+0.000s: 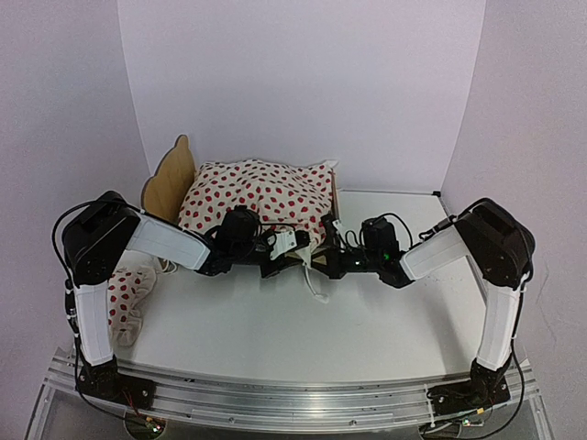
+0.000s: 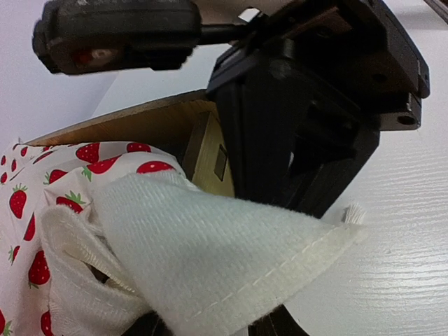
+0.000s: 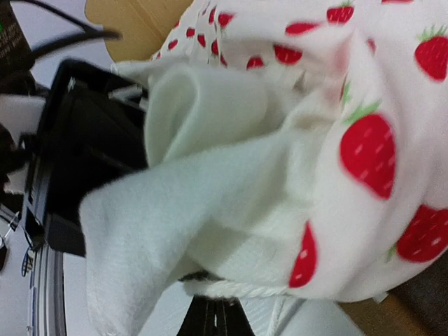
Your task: Set up the pet bed
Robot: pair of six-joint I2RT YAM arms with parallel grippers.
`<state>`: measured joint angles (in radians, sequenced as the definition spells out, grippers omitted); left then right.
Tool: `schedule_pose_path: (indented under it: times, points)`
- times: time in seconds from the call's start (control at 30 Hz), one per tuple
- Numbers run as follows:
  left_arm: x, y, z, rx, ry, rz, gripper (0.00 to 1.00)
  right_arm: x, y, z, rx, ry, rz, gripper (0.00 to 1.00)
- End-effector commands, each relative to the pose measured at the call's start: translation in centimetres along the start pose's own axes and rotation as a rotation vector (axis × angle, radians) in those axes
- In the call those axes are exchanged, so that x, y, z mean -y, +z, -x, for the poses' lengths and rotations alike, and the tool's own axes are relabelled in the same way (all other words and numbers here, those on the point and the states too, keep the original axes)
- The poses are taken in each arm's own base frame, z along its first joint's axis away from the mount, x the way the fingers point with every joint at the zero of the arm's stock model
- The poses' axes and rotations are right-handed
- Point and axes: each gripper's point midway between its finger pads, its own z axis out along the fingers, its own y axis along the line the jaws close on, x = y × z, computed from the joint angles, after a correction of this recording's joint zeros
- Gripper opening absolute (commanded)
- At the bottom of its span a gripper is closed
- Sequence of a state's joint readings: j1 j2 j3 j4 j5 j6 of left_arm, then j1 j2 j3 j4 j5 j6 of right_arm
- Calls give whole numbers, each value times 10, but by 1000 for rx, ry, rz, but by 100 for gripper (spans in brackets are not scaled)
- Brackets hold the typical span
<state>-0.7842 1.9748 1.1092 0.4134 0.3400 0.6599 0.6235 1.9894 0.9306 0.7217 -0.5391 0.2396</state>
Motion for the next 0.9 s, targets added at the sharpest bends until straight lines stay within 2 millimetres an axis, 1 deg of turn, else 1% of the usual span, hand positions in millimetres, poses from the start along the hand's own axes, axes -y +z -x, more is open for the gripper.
schedule_pose_path:
  times: [0.0,0.13,0.23,0.33,0.4,0.5,0.57,0.7,0.8,0.87]
  points:
    - [-16,-1,11,35,50,0,32,-17,9,-20,-107,-3,62,0]
    - [-8,0,7,31,56,-40,31,-18,13,-8,-83,-22,57,0]
    - [-1,-1,-1,5,60,-65,29,-13,13,-3,-67,-29,24,0]
    - [-3,-5,-7,-20,46,-65,28,0,11,-2,-59,-35,-63,0]
    - [-8,-7,-10,-34,20,-62,27,13,7,-7,-85,-36,-140,0]
    - [-5,-6,-15,-39,10,-76,25,27,5,-13,-116,-39,-219,0]
    - [-1,-4,-15,-25,5,-91,24,27,8,-9,-110,-43,-212,0]
    - [-3,4,-12,-11,3,-84,23,24,11,-2,-91,-52,-196,0]
    - [-10,11,-19,-39,28,-57,21,27,10,1,-78,-63,-217,0]
    - [-9,14,-25,-53,42,-57,20,27,11,2,-74,-66,-218,0]
